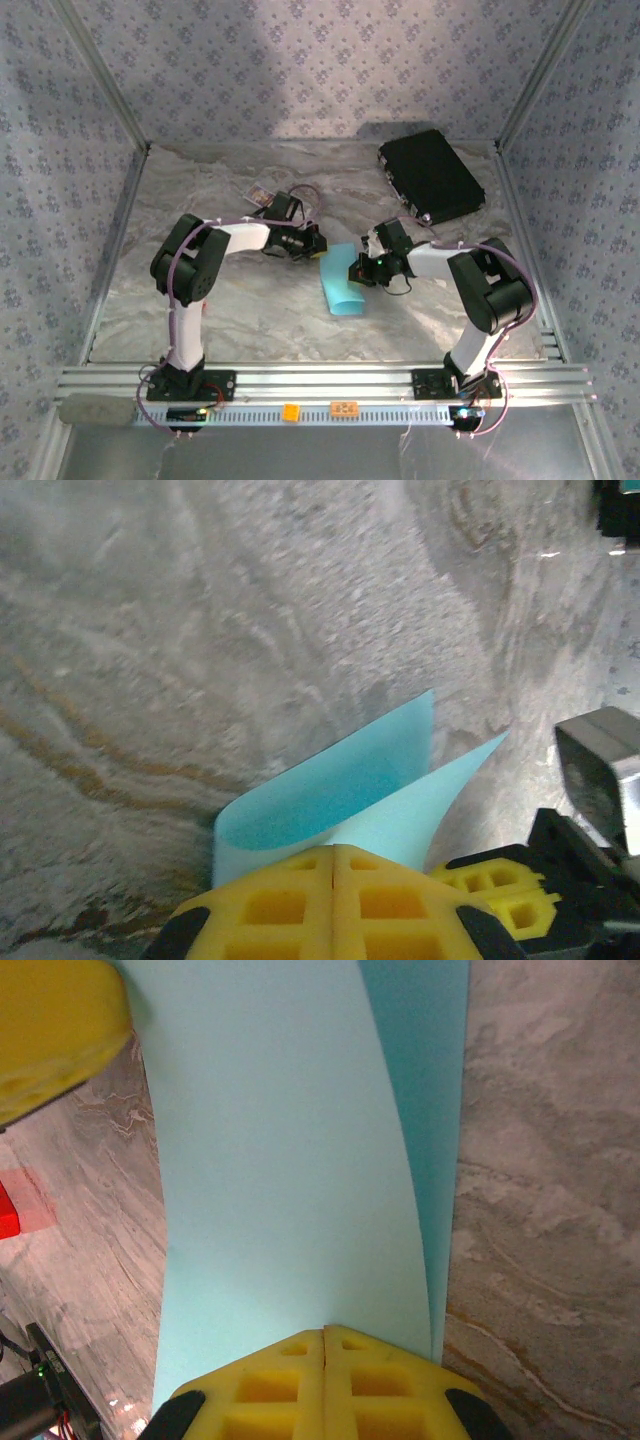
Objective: Fold a paper plane with a square sheet of paper (pick it up from the middle)
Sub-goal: First fold the square sheet of paper in half at the center of the table.
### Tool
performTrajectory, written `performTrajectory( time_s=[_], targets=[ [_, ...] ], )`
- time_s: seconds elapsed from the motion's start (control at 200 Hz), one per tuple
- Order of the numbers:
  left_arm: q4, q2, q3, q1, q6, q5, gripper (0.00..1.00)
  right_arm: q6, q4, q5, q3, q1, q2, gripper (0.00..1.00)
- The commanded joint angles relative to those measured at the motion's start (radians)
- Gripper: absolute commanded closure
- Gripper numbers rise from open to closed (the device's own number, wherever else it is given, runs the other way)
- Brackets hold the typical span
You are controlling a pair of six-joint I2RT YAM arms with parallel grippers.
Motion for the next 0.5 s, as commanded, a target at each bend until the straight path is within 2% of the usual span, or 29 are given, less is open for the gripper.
performTrajectory(
  time_s=[0.0, 0.495],
  targets=[
    [-0.003, 0.026, 0.042, 0.004, 0.014, 0.034, 0.95, 0.001, -0.141, 0.145, -0.055, -0.008, 0.044, 1.0],
    [-0.031, 0.099, 0.079, 0.041, 0.041, -0.04, 0.95, -0.001, -0.14, 0.143, -0.056, -0.008, 0.051, 1.0]
  ],
)
